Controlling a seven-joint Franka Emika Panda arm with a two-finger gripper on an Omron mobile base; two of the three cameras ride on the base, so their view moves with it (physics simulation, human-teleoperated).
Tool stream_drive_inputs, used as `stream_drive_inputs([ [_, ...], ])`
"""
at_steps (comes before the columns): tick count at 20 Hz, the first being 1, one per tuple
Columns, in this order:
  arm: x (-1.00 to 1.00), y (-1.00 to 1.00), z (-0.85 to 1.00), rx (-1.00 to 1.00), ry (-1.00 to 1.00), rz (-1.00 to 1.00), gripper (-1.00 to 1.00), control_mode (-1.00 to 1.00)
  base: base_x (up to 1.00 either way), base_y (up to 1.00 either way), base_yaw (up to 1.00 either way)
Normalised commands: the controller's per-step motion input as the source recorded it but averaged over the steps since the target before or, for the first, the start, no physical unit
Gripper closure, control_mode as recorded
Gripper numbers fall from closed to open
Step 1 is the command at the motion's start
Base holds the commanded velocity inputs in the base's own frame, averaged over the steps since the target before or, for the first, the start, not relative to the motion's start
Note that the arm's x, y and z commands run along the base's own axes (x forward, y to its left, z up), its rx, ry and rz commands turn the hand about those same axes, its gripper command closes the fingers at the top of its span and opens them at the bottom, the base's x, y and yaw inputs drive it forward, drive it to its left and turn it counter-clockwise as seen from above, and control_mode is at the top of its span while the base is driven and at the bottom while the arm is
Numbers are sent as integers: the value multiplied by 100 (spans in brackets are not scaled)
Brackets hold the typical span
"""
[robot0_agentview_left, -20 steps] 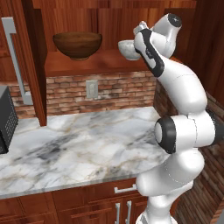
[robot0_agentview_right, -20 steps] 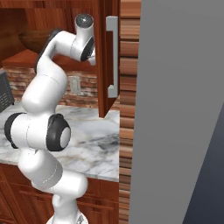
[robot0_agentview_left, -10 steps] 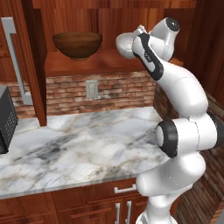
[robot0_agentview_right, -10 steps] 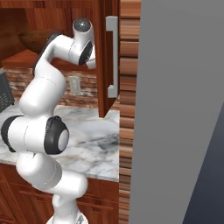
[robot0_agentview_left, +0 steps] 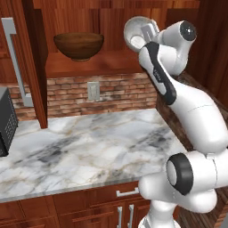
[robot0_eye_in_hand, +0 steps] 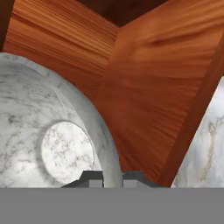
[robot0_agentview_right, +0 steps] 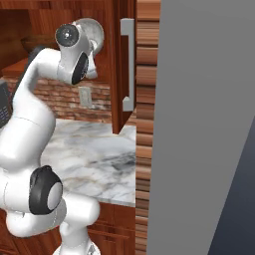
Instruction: Take the smaller bowl and place it next to the appetizer plate on the dining counter , and place the larger bowl next to the plate with cooked food.
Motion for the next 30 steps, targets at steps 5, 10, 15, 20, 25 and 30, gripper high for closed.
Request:
stream_drive_inputs([
  [5, -100, -1, 5, -9, -2, 2, 100, -100, 0, 0, 0],
  [10, -100, -4, 35, -6, 17, 8, 100, -100, 0, 0, 0],
  [15, -100, 0, -15, -8, 52, 11, 100, -100, 0, 0, 0],
  [20, -83, 13, -90, -12, 50, 1, 100, -100, 0, 0, 0],
  [25, -71, -1, -68, 1, 23, 0, 100, -100, 0, 0, 0],
  [30, -60, -11, -21, 8, -26, 0, 100, -100, 0, 0, 0],
])
